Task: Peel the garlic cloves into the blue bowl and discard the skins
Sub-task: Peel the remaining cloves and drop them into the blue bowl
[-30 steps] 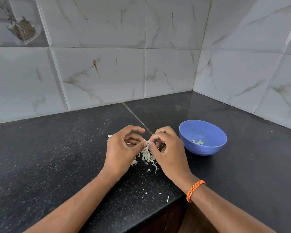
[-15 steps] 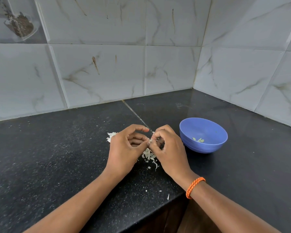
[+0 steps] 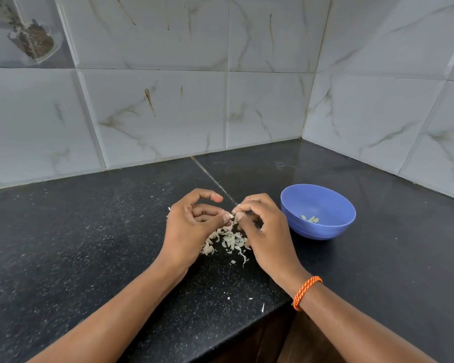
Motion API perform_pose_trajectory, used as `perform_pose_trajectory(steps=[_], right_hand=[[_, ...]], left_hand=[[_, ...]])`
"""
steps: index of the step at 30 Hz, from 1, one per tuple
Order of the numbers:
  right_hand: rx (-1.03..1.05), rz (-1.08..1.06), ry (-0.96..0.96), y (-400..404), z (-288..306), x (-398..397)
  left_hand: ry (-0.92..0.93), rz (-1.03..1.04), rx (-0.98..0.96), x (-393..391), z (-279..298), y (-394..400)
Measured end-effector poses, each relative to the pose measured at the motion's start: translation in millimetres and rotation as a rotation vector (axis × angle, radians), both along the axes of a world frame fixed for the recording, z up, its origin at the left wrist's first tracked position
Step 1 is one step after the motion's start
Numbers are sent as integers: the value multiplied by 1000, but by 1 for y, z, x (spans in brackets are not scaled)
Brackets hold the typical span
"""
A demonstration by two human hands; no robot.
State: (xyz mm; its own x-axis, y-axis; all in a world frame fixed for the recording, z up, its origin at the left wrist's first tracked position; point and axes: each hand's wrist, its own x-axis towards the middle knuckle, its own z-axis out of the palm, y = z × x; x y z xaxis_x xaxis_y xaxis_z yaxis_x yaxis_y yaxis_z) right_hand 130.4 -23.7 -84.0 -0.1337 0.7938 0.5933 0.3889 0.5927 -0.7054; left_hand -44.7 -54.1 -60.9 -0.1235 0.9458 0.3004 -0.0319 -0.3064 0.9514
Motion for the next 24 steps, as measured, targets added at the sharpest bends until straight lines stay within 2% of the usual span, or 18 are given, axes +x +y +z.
perform_pose_trajectory(steps=[9,13,24], right_hand=[[20,-10,-41,-2,1,2],[-101,40,50,-2,2,3],[-95,82,69,-4,0,2]], left_hand=[[212,112,73,0,-2,0],[201,103,71,0,-2,1],[58,49,-19,-2,-6,3]])
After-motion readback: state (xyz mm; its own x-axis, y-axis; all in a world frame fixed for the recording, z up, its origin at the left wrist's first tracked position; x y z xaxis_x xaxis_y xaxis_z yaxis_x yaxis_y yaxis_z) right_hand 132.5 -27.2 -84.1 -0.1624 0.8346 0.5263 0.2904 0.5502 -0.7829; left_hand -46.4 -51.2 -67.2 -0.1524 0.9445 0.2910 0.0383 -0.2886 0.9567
